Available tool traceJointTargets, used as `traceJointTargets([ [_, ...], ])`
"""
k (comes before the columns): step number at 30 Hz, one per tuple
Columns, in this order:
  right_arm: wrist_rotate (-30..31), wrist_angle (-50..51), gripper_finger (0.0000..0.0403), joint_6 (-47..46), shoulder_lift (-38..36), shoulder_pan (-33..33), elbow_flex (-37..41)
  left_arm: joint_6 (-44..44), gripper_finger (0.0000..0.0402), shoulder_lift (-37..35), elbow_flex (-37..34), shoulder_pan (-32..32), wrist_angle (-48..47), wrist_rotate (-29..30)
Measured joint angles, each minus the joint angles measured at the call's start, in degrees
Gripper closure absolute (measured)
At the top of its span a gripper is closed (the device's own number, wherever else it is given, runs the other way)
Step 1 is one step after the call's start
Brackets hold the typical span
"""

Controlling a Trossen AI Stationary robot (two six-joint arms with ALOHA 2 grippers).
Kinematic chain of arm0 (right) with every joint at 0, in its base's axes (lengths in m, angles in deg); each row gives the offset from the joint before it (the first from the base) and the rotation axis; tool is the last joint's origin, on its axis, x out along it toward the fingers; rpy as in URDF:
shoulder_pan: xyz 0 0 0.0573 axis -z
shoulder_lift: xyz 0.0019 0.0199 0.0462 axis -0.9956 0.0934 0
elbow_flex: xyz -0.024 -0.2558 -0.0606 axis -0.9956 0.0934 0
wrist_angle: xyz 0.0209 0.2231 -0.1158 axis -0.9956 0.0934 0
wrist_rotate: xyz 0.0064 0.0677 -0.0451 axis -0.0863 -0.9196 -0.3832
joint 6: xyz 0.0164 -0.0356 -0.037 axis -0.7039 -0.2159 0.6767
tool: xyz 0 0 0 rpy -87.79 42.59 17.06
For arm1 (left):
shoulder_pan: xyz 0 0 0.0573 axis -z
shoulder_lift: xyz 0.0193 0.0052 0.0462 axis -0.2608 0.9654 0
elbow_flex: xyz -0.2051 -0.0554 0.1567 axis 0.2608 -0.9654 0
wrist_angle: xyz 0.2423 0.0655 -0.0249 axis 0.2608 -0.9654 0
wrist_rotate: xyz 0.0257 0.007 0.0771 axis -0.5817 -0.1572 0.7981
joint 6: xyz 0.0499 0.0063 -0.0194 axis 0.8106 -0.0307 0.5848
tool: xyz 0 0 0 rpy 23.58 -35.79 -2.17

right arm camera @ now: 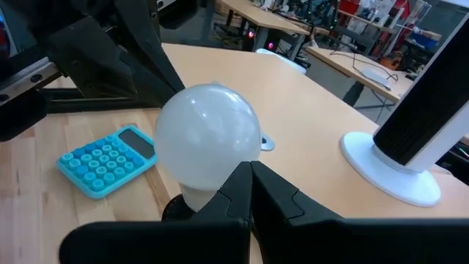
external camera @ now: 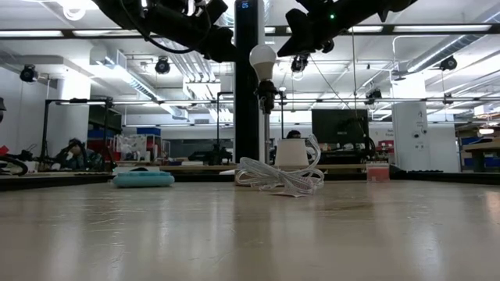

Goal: Screw lightbulb
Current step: Insert the light bulb into the desk lamp

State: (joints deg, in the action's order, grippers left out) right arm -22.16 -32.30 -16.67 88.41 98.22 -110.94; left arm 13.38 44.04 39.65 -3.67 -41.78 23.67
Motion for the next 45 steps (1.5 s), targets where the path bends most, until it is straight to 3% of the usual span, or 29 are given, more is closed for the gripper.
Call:
traceJointTargets([
  [8, 0.37, 1.52, 0.0403, -0.95, -0.74, 0.02, 0.00, -0.18, 0.0401, -0.04, 0.00, -0.02, -0.60, 0.26],
  [17, 0.29, 2.50, 0.0403, -0.35, -2.55, 0.04, 0.00, -2.25, 0.0401, -3.95, 0.00, 0.01, -7.88, 0.25],
  [21, -1.79, 2.66, 0.0403, 0.04, -2.58, 0.04, 0.00, -3.27, 0.0401, -5.67, 0.00, 0.15, -9.59, -4.39],
  [24, -2.16, 2.46, 0.0403, 1.28, -2.58, 0.17, 0.00, -3.67, 0.0401, -5.56, -0.04, 0.26, -9.77, -7.92],
  [37, -7.89, 0.84, 0.0403, 2.83, -2.61, 4.24, 0.00, -3.55, 0.0401, -1.86, -0.07, 0.59, -2.49, -7.76],
  [45, -10.73, 0.01, 0.0403, 3.39, -1.85, 4.46, 0.00, -2.04, 0.0401, -1.81, -0.07, 0.59, -3.54, -7.72],
])
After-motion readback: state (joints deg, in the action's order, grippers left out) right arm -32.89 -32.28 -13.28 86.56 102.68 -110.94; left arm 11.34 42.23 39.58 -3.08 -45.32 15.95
